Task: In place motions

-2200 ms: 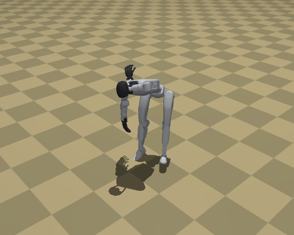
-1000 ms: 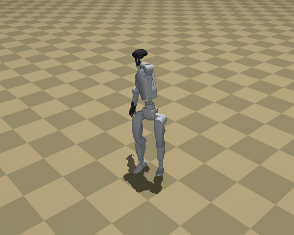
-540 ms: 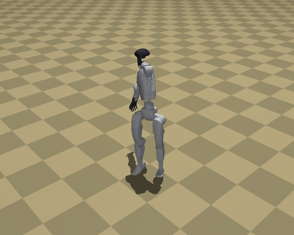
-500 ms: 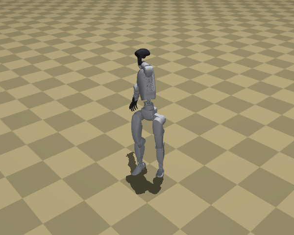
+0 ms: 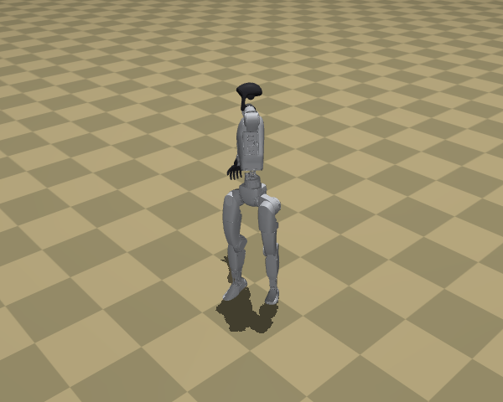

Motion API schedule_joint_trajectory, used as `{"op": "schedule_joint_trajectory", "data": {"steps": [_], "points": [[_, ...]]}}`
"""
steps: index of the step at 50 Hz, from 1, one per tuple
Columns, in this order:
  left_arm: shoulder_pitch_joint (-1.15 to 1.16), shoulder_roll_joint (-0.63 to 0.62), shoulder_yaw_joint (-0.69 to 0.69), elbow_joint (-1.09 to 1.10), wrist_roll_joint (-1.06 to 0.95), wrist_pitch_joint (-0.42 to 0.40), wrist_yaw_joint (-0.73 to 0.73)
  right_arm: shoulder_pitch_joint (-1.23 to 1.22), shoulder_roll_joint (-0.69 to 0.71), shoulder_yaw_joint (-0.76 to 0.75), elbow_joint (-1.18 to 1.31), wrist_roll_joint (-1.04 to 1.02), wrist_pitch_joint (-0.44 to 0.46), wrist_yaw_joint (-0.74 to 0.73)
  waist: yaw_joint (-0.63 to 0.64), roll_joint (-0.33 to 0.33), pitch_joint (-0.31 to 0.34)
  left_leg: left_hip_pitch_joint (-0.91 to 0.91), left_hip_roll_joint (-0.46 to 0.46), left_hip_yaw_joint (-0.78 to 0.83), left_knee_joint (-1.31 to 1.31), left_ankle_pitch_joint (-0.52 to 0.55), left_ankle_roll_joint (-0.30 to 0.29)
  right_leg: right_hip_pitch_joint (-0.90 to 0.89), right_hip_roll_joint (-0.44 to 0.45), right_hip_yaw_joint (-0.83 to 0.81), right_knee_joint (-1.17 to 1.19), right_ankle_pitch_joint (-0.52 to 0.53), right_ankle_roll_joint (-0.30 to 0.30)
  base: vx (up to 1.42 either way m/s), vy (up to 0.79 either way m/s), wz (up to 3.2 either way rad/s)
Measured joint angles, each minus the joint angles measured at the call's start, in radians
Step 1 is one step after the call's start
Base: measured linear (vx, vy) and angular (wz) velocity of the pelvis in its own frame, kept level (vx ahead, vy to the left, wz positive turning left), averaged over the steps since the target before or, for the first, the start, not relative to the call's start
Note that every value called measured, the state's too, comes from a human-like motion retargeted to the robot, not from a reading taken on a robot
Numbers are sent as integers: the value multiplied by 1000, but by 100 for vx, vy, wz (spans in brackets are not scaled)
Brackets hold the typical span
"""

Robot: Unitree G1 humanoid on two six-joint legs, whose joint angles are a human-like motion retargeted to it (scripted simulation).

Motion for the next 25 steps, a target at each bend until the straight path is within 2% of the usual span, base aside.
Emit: {"op": "schedule_joint_trajectory", "data": {"steps": [6,15,22,25], "points": [[0,0,0,-16,12,-3,28,-9,-20,-33,20,37,7,-3,-24,-2,-14,-4,0,2,1,0,0,-6,0,5,-1,5,1,0,0,0],[0,0,0,7,-83,-24,122,29,-87,-38,6,90,-6,6,-57,-9,-37,-28,0,25,0,12,-1,-47,-11,29,3,27,13,-11,-10,-15],[0,0,0,-18,-35,-61,91,54,-220,25,-4,134,-11,-4,-115,-23,-36,-121,-19,47,-4,56,7,-142,-37,34,2,66,15,-32,-15,-2],[0,0,0,-64,2,-80,78,51,-265,31,11,161,-5,-5,-138,-58,-22,-170,-26,49,-4,82,5,-184,-51,32,-1,83,12,-32,-22,14]]}}
